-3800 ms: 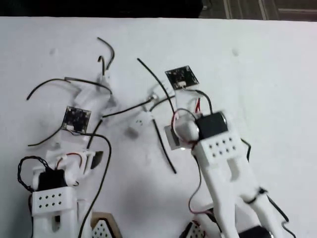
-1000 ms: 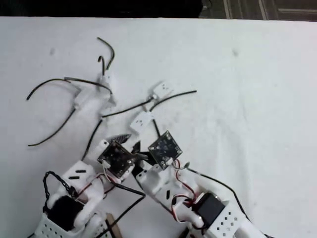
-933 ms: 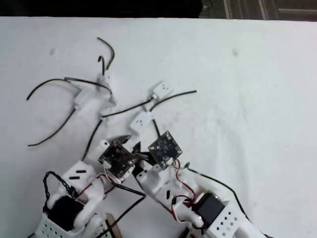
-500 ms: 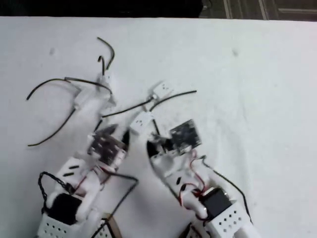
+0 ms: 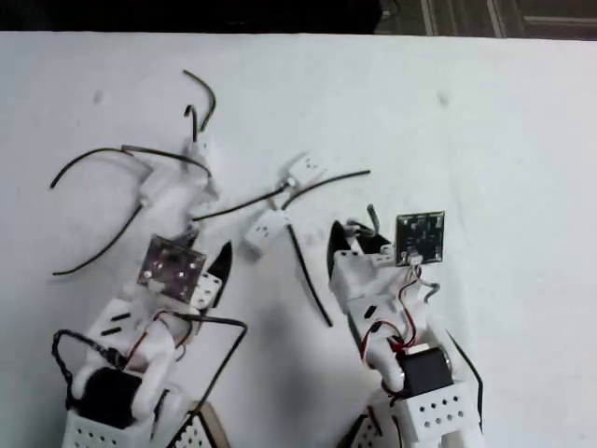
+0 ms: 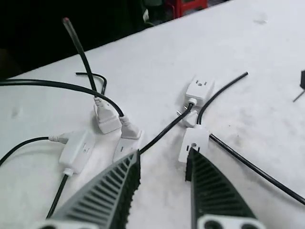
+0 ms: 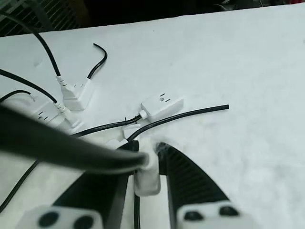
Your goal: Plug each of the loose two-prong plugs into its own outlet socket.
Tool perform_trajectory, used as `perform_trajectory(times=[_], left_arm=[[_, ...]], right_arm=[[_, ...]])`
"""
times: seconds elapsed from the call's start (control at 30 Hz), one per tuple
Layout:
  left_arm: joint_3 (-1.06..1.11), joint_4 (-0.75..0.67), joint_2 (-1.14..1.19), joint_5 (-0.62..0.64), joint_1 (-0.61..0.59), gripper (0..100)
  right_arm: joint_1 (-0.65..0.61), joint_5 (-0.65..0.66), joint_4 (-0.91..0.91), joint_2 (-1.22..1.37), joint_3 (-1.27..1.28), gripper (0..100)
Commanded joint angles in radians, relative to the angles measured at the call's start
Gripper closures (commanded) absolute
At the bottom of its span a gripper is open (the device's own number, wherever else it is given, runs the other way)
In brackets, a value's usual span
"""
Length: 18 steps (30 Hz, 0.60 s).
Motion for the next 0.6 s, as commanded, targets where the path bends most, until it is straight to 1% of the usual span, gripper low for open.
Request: perform_trajectory(times=[0.0,0.17,0.27,0.37,0.57], left_arm=[[-0.121,-0.035,0.213,0.006,0.031,84],[-0.376,-0.054,0.633,0.002,0.054,84],[-0.545,-0.054,0.886,-0.055,0.062,84],[-0.718,-0.054,1.139,-0.115,0.07,84],[-1.097,-0.005,1.639,-0.184,0.07,75]], right_arm=[[0.031,-0.009,-0.024,-0.004,-0.018,98.1],[0.087,-0.009,-0.07,-0.002,-0.009,98.1],[0.102,-0.014,-0.088,-0.002,-0.003,98.1],[0.12,-0.06,-0.094,-0.002,-0.003,98.1],[0.125,-0.064,-0.094,-0.002,-0.003,98.1]])
